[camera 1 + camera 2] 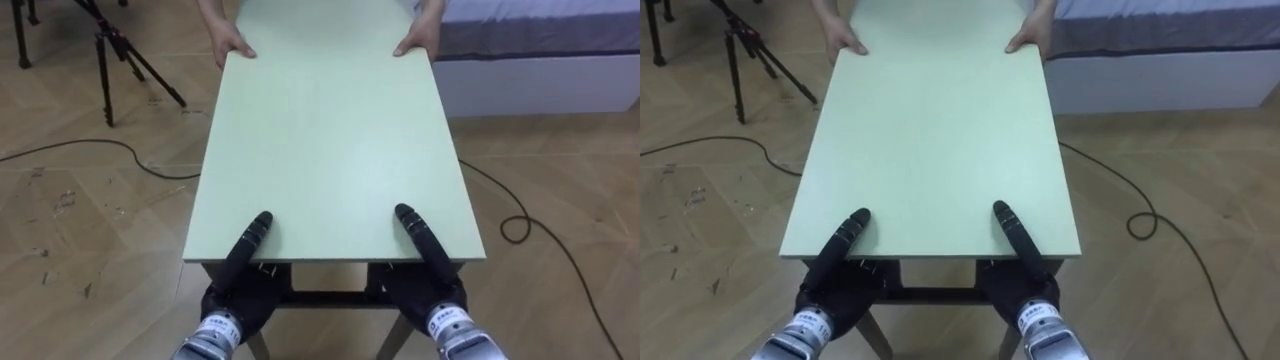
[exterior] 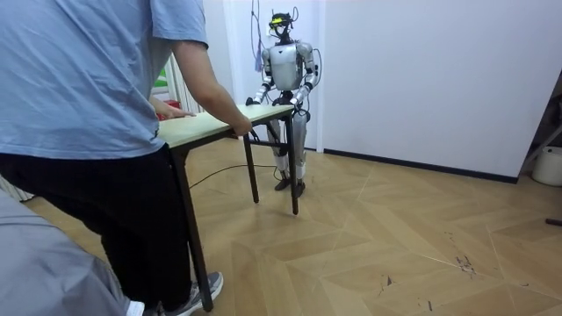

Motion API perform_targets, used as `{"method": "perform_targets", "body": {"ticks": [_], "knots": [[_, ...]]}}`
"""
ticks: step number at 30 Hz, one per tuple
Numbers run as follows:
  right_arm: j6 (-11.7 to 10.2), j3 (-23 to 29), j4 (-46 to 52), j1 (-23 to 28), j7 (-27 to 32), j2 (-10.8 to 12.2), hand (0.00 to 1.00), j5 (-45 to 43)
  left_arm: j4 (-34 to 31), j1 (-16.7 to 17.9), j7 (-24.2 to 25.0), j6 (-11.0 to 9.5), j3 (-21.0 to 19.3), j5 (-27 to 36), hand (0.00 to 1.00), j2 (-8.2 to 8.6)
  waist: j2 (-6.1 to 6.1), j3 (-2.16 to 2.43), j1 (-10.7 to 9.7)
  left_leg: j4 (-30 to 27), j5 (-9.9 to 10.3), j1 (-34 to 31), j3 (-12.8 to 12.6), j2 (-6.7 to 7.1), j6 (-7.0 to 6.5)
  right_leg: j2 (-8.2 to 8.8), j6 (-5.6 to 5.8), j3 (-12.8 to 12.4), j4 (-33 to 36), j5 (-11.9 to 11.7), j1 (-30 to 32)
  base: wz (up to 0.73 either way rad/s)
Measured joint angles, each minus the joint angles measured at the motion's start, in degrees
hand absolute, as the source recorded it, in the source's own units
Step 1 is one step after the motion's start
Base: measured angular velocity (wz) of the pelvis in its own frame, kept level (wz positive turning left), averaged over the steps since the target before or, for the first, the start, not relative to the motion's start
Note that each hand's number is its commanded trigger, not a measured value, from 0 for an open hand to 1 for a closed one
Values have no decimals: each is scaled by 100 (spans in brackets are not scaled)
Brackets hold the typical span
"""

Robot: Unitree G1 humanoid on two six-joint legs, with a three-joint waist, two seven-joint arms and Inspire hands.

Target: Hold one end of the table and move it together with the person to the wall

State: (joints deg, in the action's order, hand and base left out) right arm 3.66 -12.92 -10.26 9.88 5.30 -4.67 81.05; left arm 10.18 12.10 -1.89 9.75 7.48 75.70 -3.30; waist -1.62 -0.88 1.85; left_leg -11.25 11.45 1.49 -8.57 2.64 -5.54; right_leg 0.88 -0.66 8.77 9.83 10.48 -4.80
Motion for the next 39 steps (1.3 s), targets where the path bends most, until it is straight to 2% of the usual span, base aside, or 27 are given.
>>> {"method": "perform_targets", "body": {"ticks": [4, 5, 7, 10, 11, 13, 15, 16, 18, 20, 25, 27, 34, 35, 37, 39], "knots": [[-12, 0, 268, 143, 8, -25, 100, -34, -270, 180, 2, 0, 17, -10, 100, 14, 100, 27, 1, 9, 0, -46, 1, -2, 0, -10, 0, -1, 1, 0, 47, 0], [-43, -1, 391, 242, 18, -40, 100, -43, -363, 239, 2, 0, 47, -28, 100, 14, 131, 46, 17, 8, 0, -57, 0, -3, 0, -4, 0, -4, 0, 0, 58, 0], [-123, -17, 502, 340, 19, -42, 100, -104, -498, 334, 2, 0, 82, -121, 100, 30, 152, 53, 28, 9, 0, -60, -4, -2, 0, 1, 0, -41, 0, 0, 63, 0], [-201, -57, 679, 543, 19, -58, 100, -145, -627, 469, 16, -57, 149, -275, 100, 58, 163, 49, 120, 6, 0, -60, -33, -1, 0, 5, 0, -76, -1, 0, 76, -6], [-286, -94, 712, 602, 18, -57, 100, -142, -637, 478, 17, -91, 176, -388, 100, 77, 161, 48, 176, 2, 0, -64, -38, -1, 0, 8, 0, -74, -4, 0, 77, 0], [-361, -156, 715, 604, 18, -58, 100, -97, -664, 504, 16, -172, 215, -470, 100, 87, 155, 43, 176, 0, 0, -84, -31, -2, 0, 8, 0, -53, -7, 0, 82, 3], [-398, -222, 722, 604, 18, -122, 100, -12, -664, 541, 16, -374, 327, -614, 100, 87, 123, 19, 168, 3, 1, -99, -2, -1, 0, 10, 0, 12, -3, 0, 91, 6], [-415, -235, 724, 604, 17, -130, 100, -4, -664, 542, 16, -406, 349, -642, 100, 88, 110, 9, 176, 5, 1, -103, -1, -1, 0, 8, 0, 11, -3, 0, 95, 0], [-566, -357, 760, 604, 17, -148, 100, 5, -664, 544, 13, -547, 395, -781, 100, 91, 67, -22, 187, 8, 1, -137, 3, -1, 0, 7, 0, 13, -1, 0, 129, 0], [-651, -415, 769, 604, -24, -147, 100, 2, -674, 544, 15, -643, 417, -868, 100, 96, 62, -25, 188, -9, 1, -209, 4, -2, 1, 5, 0, 18, 6, 0, 195, 0], [-861, -539, 829, 656, -53, -215, 100, -17, -682, 555, 16, -680, 467, -954, 100, 98, 68, -22, 187, -22, 1, -258, 35, 3, 0, -11, 0, 60, 4, 0, 224, 3], [-948, -595, 855, 660, -78, -244, 100, -9, -688, 567, 21, -773, 520, -1007, 100, 101, 75, -18, 202, -22, 1, -294, 19, 1, 0, -3, 0, -1, 5, 0, 275, -2], [-987, -627, 860, 958, -306, -223, 100, 44, -811, 808, 31, -780, 568, -1121, 100, 61, 100, -10, 310, -61, 0, -165, 6, -10, 2, 1, 1, -79, -9, 1, 134, -2], [-987, -627, 860, 972, -310, -231, 100, 57, -812, 828, 53, -785, 581, -1141, 100, 67, 123, -21, 313, -137, 1, -170, 4, -11, 3, 7, 1, -76, -4, 1, 104, 0], [-983, -628, 859, 976, -337, -247, 100, 146, -812, 836, 99, -788, 594, -1143, 100, 65, 176, -31, 328, -321, 21, -246, 2, -23, 38, -4, 1, -76, 2, 1, 102, -4], [-969, -627, 835, 983, -354, -283, 100, 246, -810, 835, 114, -785, 610, -1141, 100, 63, 197, -26, 358, -867, 131, -492, 0, -129, 205, -85, -5, -87, 99, 3, 146, -5]]}}
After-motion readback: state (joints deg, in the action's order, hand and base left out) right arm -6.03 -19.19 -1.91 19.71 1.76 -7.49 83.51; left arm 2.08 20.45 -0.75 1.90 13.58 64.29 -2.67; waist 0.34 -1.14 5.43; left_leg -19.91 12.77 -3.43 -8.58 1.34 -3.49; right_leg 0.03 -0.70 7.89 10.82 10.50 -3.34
